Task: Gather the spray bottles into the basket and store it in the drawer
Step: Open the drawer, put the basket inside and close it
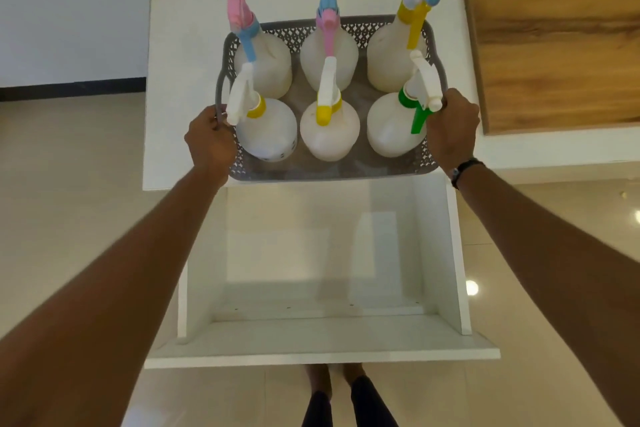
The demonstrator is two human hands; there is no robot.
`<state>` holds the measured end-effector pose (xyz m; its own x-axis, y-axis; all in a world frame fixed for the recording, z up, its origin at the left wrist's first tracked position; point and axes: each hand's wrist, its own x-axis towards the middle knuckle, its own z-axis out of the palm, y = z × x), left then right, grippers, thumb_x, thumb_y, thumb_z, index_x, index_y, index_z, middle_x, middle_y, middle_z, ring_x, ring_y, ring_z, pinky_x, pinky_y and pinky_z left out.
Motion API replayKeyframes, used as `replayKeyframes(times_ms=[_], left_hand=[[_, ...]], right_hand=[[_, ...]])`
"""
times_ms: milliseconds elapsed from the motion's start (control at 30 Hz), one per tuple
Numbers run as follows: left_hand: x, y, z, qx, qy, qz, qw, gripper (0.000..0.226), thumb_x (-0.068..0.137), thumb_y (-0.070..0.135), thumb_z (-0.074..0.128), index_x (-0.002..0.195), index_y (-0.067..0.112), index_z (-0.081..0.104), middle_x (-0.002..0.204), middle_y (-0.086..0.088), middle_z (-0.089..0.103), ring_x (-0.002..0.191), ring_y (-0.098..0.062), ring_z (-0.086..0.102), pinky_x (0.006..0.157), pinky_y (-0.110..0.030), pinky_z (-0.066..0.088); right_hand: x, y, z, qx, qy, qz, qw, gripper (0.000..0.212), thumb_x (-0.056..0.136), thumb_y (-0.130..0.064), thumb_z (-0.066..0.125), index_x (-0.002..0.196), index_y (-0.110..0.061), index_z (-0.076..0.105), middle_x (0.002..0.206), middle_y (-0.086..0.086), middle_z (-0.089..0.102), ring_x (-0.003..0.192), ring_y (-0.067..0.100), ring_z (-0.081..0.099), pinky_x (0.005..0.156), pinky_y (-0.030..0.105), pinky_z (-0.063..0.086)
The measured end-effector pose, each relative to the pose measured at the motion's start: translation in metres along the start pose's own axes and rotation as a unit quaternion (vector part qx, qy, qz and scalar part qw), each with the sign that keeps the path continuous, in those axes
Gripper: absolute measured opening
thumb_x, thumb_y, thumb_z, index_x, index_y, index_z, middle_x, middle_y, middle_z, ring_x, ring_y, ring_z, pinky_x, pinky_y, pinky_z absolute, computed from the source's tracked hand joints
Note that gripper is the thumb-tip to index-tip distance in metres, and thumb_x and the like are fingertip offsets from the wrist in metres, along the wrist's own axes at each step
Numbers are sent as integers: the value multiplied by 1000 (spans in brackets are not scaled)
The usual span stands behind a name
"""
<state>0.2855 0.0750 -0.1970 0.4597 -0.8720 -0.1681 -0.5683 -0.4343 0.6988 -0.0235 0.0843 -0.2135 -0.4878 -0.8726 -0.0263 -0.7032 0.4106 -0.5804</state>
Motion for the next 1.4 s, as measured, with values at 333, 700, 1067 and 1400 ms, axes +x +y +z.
replayKeyframes(times_ms=[333, 700, 1067, 1400], left_hand=[[-97, -30, -46, -68, -23, 74, 995, 33, 79, -18, 50, 103, 0, 64, 88, -10, 60, 68, 17, 56, 58, 0, 39], [-216, -106, -93, -27, -45, -10, 999, 30, 87, -5, 58, 111, 10, 67, 91, -5, 70, 72, 20, 57, 62, -1, 43], [-213, -148, -56, -64, -76, -128, 987, 30, 88, 2, 58, 114, 13, 68, 96, -3, 70, 88, -16, 63, 69, -14, 45], [-164, -208, 11, 10, -95, -212, 972, 25, 82, 2, 63, 105, 8, 72, 104, -15, 72, 97, -30, 66, 91, -42, 53]], right_hand=[[-94, 33, -28, 54, -6, 6, 999, 11, 94, -8, 54, 91, 0, 60, 74, 10, 60, 68, 18, 54, 56, 23, 30], [-231, 68, -90, 25, -54, 53, 997, 15, 95, -6, 52, 97, 4, 64, 68, 23, 64, 58, 35, 58, 55, 33, 36], [-246, 110, -28, 55, -35, 64, 996, 19, 97, -7, 49, 100, 3, 65, 72, 3, 57, 63, 25, 55, 54, 26, 33], [-225, 152, 63, 82, -72, 85, 990, 23, 99, -8, 43, 106, 2, 62, 81, 7, 59, 73, 19, 53, 55, 4, 34]])
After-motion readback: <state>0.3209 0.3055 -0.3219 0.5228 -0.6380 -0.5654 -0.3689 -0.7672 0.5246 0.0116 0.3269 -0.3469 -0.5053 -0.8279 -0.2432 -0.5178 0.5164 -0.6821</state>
